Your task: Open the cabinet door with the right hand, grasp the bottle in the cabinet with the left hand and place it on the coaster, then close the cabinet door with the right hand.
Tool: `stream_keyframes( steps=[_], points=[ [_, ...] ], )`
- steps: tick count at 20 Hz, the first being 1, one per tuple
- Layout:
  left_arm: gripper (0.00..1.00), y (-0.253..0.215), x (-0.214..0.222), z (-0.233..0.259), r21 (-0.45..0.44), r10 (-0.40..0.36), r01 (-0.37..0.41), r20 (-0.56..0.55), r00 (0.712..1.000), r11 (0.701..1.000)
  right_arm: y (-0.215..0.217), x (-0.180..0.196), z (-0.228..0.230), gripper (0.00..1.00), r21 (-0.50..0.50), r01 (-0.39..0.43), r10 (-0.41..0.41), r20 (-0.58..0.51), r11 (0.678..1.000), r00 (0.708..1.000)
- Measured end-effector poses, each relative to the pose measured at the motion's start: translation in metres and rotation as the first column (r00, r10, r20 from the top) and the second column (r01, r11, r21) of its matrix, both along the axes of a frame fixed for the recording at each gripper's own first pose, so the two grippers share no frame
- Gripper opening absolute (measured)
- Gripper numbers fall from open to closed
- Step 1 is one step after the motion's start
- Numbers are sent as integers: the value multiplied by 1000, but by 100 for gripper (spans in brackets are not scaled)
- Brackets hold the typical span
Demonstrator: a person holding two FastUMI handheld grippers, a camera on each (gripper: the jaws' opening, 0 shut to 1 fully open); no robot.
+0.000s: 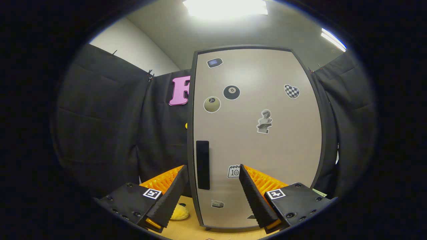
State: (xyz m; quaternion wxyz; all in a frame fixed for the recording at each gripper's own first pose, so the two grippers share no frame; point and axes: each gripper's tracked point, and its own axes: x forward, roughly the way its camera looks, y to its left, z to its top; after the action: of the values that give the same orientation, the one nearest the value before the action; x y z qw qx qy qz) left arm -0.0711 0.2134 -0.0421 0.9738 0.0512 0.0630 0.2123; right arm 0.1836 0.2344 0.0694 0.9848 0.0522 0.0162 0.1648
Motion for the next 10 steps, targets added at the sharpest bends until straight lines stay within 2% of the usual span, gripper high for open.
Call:
stream_keyframes(
  steps=[10],
  points=[
    [74,34,-19,-15,2,64,-64,-23,998,998,45,45,-20,98,-71,7,-11,-48,997,999]
  ],
)
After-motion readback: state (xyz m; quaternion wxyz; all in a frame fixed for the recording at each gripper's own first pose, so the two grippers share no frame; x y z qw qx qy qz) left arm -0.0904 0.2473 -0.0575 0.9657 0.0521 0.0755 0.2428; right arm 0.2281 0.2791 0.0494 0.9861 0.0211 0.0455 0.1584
